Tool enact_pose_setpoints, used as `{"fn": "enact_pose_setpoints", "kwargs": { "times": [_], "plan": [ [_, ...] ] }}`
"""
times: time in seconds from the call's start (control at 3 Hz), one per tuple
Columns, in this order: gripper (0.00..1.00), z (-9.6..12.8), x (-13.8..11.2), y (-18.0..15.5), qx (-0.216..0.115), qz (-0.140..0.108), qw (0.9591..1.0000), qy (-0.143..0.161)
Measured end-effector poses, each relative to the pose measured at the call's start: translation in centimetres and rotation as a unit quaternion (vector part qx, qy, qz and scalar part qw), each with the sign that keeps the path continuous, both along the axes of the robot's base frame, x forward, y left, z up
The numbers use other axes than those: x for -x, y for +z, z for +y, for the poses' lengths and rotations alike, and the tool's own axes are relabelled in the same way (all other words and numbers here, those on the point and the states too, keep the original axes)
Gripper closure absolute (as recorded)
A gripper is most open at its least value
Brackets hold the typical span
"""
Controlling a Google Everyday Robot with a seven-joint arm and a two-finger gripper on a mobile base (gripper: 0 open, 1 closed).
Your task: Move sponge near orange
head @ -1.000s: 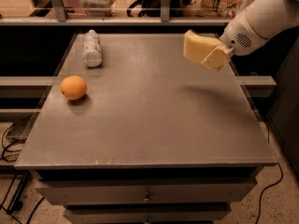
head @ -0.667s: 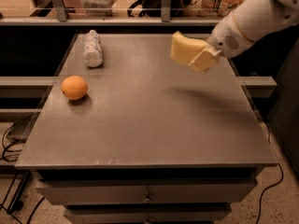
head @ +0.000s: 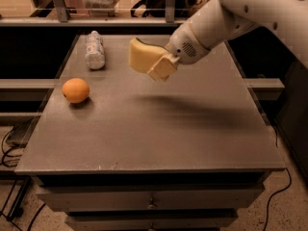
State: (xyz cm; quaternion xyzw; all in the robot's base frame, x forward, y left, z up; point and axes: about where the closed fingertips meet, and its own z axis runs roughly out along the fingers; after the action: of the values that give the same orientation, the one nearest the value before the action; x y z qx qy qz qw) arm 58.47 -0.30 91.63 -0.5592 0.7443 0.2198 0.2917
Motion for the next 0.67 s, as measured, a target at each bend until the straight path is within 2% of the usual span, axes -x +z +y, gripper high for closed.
{"fn": "enact_pose_setpoints", "kwargs": {
  "times": [0.33,0.67],
  "plan": [
    [1.00,4.16,-0.01,-1.03,-0.021,0.021,0.9994,0.016],
    [1.00,4.59,-0.01,-1.11,-0.023,0.022,0.9993,0.018]
  ]
}}
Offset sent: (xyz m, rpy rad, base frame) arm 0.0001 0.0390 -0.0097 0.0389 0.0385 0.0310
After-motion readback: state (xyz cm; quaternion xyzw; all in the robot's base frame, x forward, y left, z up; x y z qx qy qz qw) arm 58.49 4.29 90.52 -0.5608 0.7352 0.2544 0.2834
